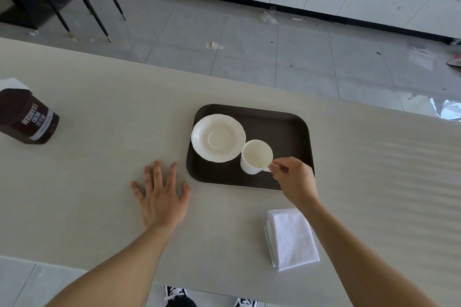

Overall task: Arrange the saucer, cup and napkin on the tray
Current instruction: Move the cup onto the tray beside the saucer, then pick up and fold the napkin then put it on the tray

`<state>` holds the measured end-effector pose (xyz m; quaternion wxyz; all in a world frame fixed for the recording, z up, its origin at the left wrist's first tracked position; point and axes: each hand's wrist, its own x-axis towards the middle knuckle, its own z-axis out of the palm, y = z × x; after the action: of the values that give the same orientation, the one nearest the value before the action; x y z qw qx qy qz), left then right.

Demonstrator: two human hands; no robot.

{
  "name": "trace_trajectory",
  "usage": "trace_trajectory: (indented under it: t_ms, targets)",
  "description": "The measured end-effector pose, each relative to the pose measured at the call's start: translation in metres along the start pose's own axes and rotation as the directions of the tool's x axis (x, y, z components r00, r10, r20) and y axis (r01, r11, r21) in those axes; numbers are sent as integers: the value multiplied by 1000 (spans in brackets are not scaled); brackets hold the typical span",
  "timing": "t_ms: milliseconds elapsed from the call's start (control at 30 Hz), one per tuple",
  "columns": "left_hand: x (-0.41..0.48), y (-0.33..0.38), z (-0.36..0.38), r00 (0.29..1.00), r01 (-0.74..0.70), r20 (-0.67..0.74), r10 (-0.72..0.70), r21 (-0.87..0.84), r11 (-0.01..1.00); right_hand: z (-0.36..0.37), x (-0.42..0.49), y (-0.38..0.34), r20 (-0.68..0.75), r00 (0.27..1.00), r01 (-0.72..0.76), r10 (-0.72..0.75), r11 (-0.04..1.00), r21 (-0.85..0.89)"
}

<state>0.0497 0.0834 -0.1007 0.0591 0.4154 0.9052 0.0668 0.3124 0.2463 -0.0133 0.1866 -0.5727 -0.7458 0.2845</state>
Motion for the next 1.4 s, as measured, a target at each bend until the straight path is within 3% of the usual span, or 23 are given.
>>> trace_trajectory:
  t_ms: [367, 933, 1100, 1200, 1400]
  targets:
    - [-1, 1, -2, 1000, 2, 1, -2, -3, 1000, 0, -5, 3, 65, 997, -29, 28, 999, 15]
    - [-2, 3, -9, 998, 0, 66, 0, 4, 1000, -19, -27, 13, 12, 992, -125, 124, 989, 74]
    - [3, 10, -26, 985, 76, 160, -62, -85, 993, -28, -52, 31, 35, 984, -177, 176, 983, 39]
    - [-7, 30, -43, 987, 119, 129, -96, -188, 975, -33, -69, 48, 70, 973, -220, 219, 975, 10]
    - [-68, 88, -44, 978, -97, 147, 150, -321, 942, -44, -95, 69, 75, 944, -316, 321, 946, -72]
